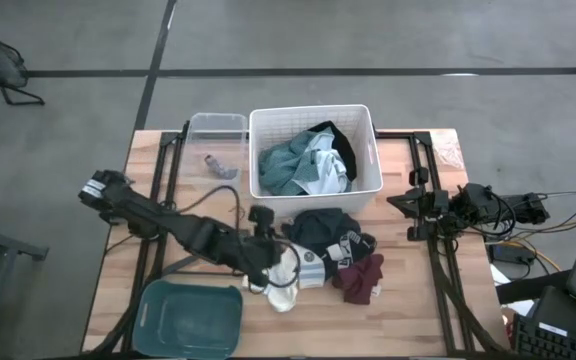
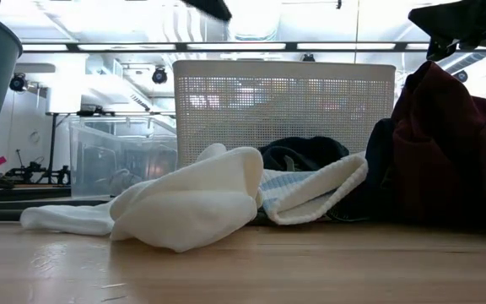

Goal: Pick & Place Cloths
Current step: Put the right white sock into the transparent bin

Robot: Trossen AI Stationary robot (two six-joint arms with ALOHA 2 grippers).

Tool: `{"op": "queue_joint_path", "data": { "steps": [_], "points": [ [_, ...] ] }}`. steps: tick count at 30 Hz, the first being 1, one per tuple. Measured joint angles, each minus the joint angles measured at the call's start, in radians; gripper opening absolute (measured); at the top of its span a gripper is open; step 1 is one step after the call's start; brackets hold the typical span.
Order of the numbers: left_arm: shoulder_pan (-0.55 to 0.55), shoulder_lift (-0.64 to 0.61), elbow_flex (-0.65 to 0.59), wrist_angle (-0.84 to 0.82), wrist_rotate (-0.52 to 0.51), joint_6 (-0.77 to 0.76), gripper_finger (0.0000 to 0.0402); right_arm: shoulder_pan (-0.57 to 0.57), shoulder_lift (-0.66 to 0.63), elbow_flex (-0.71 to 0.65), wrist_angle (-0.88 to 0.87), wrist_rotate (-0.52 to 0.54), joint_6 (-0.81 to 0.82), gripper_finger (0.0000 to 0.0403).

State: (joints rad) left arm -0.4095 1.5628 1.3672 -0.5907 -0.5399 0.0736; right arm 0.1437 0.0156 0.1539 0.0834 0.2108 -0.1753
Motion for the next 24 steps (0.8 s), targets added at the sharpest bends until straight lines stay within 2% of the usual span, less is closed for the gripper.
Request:
{"op": "queue_joint_path", "data": {
  "steps": [4, 15, 24],
  "points": [
    [0.006, 0.069, -0.032, 0.068, 0.007, 0.007, 0.0151, 0.000, 0.000, 0.000, 0.000, 0.000, 0.000, 0.0008],
    [0.015, 0.308, -0.035, 0.119, 0.006, 0.052, 0.0151, 0.000, 0.000, 0.000, 0.000, 0.000, 0.000, 0.0008],
    [0.036, 0.405, -0.036, 0.205, -0.001, 0.106, 0.0151, 0.000, 0.000, 0.000, 0.000, 0.000, 0.000, 0.0008]
  ]
}}
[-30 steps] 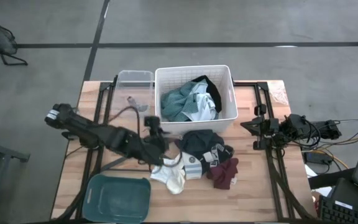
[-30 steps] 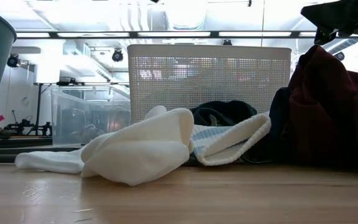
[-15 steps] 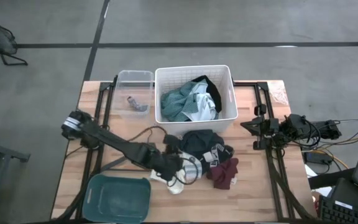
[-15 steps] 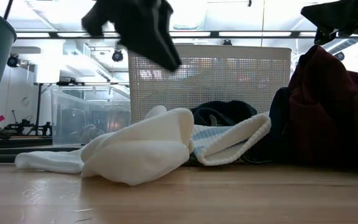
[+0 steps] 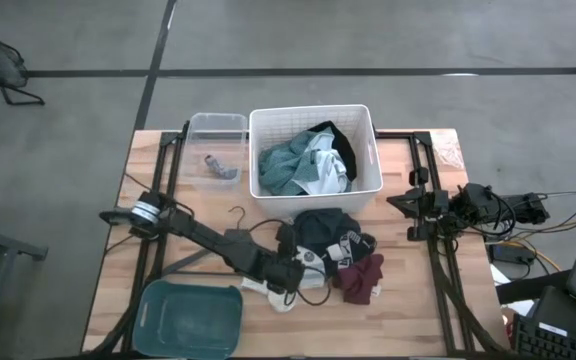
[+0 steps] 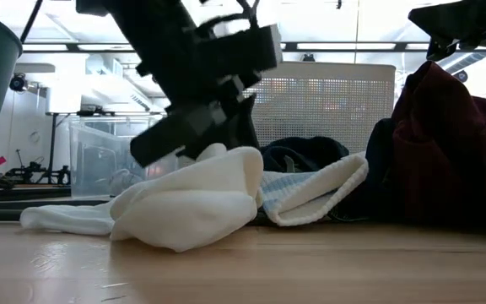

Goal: Pick & Place Cloths
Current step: Put the right white sock into the transparent bin

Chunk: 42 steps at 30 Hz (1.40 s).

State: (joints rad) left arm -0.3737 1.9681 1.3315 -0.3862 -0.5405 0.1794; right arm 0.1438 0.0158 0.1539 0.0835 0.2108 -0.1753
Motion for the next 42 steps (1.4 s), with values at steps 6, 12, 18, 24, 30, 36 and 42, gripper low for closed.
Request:
{"op": "queue_joint_path", "data": {
  "steps": [6, 12, 18, 24, 30, 36, 42],
  "points": [
    [0.024, 0.023, -0.001, 0.054, -0.002, 0.005, 0.0151, 0.000, 0.000, 0.000, 0.000, 0.000, 0.000, 0.0008],
    [0.047, 0.046, -0.004, 0.070, 0.010, 0.005, 0.0149, 0.000, 0.000, 0.000, 0.000, 0.000, 0.000, 0.0008],
    [0.044, 0.046, -0.003, 0.066, 0.021, 0.005, 0.0105, 0.000, 0.000, 0.000, 0.000, 0.000, 0.000, 0.0008],
    [0.031, 0.040, 0.032, 0.053, 0.034, 0.039, 0.0013, 0.000, 0.000, 0.000, 0.000, 0.000, 0.000, 0.0008],
    [0.009, 0.016, 0.074, -0.037, 0.020, 0.049, 0.0012, 0.000, 0.000, 0.000, 0.000, 0.000, 0.000, 0.0008],
    [-0.041, -0.067, 0.134, -0.175, -0.057, 0.037, 0.0011, 0.000, 0.000, 0.000, 0.000, 0.000, 0.000, 0.0008],
    [-0.105, -0.189, 0.171, -0.301, -0.142, 0.016, 0.0011, 0.000, 0.001, 0.000, 0.000, 0.000, 0.000, 0.0008]
  ]
}}
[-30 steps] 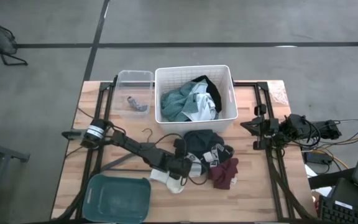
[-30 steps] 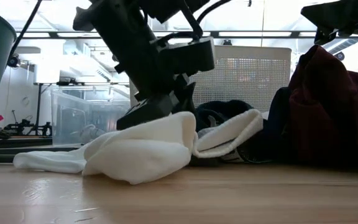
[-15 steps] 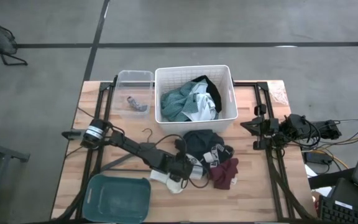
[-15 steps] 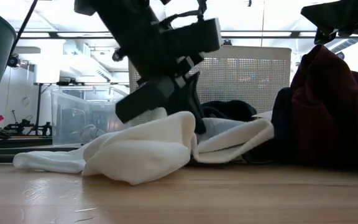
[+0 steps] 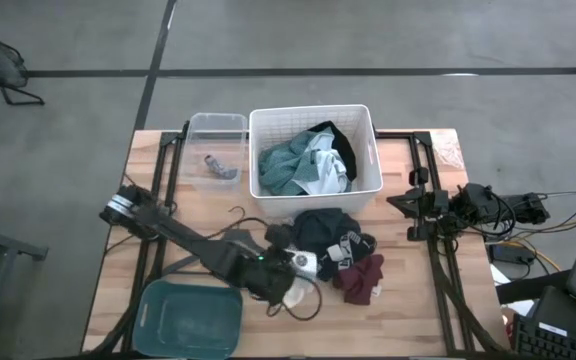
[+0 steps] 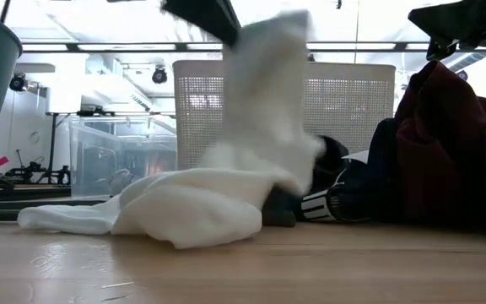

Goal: Pick & Place Cloths
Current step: Put the right white sock into the transparent bin

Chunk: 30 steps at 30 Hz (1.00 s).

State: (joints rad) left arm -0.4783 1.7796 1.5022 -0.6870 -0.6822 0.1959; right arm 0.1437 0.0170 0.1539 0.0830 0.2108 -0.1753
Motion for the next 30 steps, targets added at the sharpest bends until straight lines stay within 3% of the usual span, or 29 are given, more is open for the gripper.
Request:
{"op": "queue_joint_path", "data": {
  "steps": [10, 19, 26, 30],
  "points": [
    [-0.077, -0.246, -0.001, -0.140, -0.090, -0.076, 0.0012, 0.000, -0.002, 0.000, 0.000, 0.000, 0.000, 0.0008],
    [-0.082, -0.468, 0.003, -0.267, -0.183, -0.128, 0.0011, 0.000, -0.002, 0.000, 0.000, 0.000, 0.000, 0.0008],
    [-0.082, -0.619, 0.003, -0.291, -0.190, -0.180, 0.0012, 0.000, -0.002, 0.000, 0.000, 0.000, 0.000, 0.0008],
    [-0.082, -0.679, 0.006, -0.316, -0.296, -0.170, 0.0011, 0.000, -0.002, 0.000, 0.000, 0.000, 0.000, 0.0008]
  ]
}}
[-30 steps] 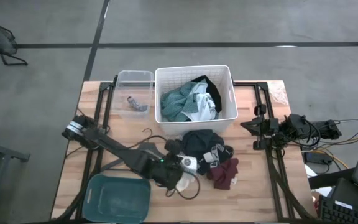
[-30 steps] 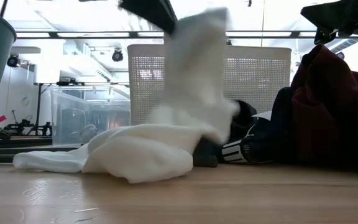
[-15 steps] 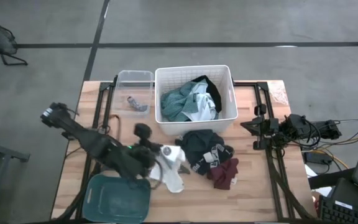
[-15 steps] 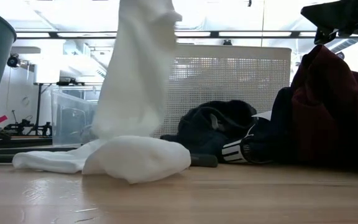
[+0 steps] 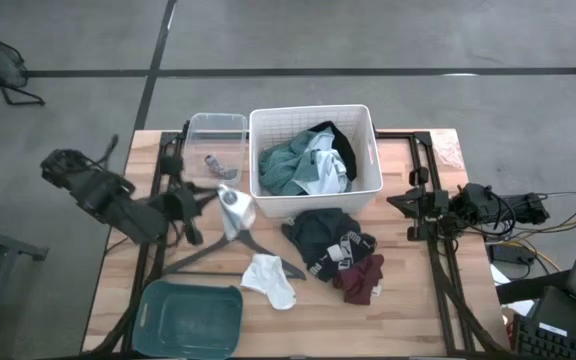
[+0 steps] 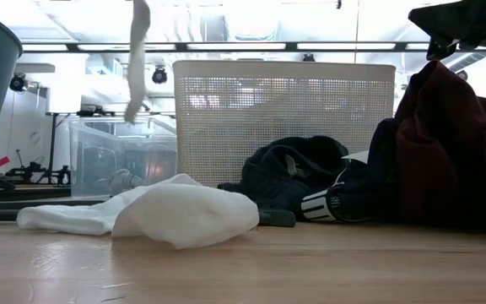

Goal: Pick & Place Cloths
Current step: Put the right white sock into the transparent bin

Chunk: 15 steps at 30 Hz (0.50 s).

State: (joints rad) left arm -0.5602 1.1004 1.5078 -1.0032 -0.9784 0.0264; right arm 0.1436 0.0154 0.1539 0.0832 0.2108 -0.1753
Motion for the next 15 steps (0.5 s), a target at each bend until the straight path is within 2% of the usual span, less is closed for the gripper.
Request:
{"op": "queue_joint_path", "data": {
  "steps": [8, 12, 15],
  "points": [
    [0.003, -0.068, -0.002, -0.061, -0.349, 0.001, 0.0014, 0.000, 0.000, 0.000, 0.000, 0.000, 0.000, 0.0008],
    [0.011, -0.067, -0.007, -0.062, -0.559, 0.006, 0.0013, 0.000, 0.000, 0.000, 0.000, 0.000, 0.000, 0.0008],
    [0.034, -0.064, -0.007, -0.061, -0.584, 0.009, 0.0015, 0.000, 0.000, 0.000, 0.000, 0.000, 0.000, 0.0008]
  ]
}}
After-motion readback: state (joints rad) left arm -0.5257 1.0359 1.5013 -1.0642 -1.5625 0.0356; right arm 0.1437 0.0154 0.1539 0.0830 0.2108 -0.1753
